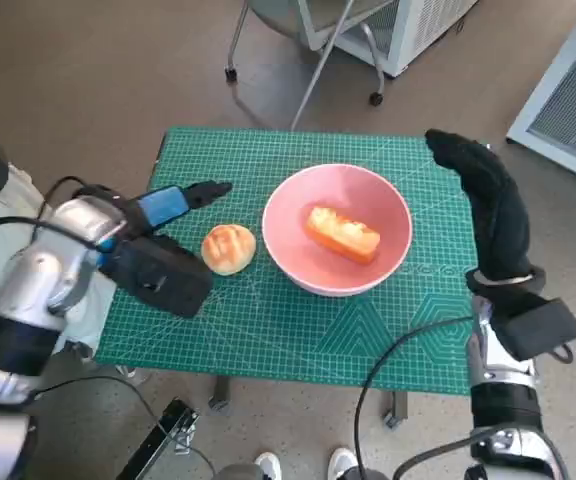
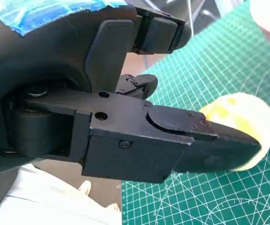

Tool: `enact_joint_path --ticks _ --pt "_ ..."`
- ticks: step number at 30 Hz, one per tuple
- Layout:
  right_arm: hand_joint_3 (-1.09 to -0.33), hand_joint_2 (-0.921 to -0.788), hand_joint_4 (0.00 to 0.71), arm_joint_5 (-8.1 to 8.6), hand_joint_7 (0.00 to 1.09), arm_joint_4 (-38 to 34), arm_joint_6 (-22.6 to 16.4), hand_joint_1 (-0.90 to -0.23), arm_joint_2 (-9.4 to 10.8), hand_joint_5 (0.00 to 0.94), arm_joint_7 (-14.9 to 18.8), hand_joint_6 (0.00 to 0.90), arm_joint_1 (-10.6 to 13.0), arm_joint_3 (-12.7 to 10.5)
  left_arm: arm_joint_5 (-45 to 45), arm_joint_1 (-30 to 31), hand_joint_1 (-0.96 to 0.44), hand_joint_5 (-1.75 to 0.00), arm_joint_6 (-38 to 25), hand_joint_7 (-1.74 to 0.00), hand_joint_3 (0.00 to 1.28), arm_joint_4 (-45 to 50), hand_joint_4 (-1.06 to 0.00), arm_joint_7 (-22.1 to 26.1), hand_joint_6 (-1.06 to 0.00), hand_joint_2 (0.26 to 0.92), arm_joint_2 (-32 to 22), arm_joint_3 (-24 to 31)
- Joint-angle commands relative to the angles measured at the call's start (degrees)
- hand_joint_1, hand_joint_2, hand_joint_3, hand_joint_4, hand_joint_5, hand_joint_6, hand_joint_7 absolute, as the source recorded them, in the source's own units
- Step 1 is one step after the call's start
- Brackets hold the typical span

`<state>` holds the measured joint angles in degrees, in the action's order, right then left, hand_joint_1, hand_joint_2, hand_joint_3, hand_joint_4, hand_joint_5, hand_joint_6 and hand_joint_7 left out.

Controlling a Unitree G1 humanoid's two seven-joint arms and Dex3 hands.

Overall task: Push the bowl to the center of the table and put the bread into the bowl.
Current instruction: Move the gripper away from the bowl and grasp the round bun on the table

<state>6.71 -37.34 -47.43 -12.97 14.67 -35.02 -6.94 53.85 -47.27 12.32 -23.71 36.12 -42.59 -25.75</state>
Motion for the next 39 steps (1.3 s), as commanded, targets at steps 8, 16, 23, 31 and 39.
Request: enact_joint_path --ticks 8,16,23,31,39 --pt "-0.744 -0.921 0.263 0.99 0.85 -0.70 -0.18 -0.563 -0.38 0.121 1.15 -0.001 1.47 -0.71 3.06 -5.92 -0.13 0.00 -0.20 -0.06 0.00 -12.11 -0.04 -3.20 -0.26 0.730 5.40 -5.11" --pt "-0.740 -0.921 0.266 1.41 0.85 -0.59 -0.46 -0.566 -0.33 0.120 1.53 -0.001 1.84 -1.04 4.61 -9.48 -0.13 0.00 -0.27 -0.06 0.00 -22.08 -0.04 -7.40 -0.27 0.731 9.51 -8.68" --pt "-0.735 -0.921 0.267 1.97 0.84 -0.17 -0.38 -0.569 -0.36 0.116 1.92 -0.001 2.15 -1.24 6.53 -12.97 -0.09 -0.01 -0.58 -0.05 0.01 -30.68 -0.05 -10.81 -0.28 0.744 13.67 -12.74" --pt "-0.731 -0.921 0.270 1.88 0.83 0.63 -0.50 -0.573 -0.37 0.113 1.77 0.000 2.83 -1.23 9.17 -14.78 0.02 -0.05 0.66 -0.08 0.04 -36.87 -0.16 -16.77 -0.36 0.813 16.50 -17.68" --pt "-0.731 -0.921 0.273 1.12 0.83 1.61 -0.48 -0.566 -0.69 0.109 1.03 0.000 3.66 -1.44 13.30 -15.45 0.10 -0.08 2.01 -0.14 0.20 -41.17 -0.56 -25.77 -0.62 0.915 17.99 -23.42"
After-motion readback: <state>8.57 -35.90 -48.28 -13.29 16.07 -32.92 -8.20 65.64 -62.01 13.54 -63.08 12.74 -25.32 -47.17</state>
